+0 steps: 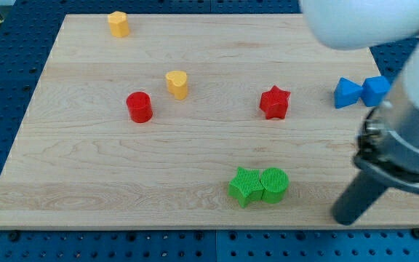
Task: Move the green star slightly up
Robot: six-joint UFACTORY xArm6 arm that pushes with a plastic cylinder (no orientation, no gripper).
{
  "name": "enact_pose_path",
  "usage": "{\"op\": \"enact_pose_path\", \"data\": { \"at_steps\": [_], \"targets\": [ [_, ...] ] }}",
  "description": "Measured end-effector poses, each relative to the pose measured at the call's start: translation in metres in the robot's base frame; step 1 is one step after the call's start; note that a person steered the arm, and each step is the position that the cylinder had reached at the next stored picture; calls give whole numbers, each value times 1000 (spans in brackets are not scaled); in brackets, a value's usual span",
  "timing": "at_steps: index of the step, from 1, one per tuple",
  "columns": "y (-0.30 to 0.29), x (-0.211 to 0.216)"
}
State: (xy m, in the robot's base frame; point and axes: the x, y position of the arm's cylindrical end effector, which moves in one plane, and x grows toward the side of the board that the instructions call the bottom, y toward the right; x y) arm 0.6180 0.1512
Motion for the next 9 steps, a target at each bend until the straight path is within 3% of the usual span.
{"op": "enact_pose_path", "data": {
  "at_steps": [1,2,5,9],
  "targets": [
    [-81,1],
    [-107,1],
    [-101,-21],
    [-139,-68]
  ]
}}
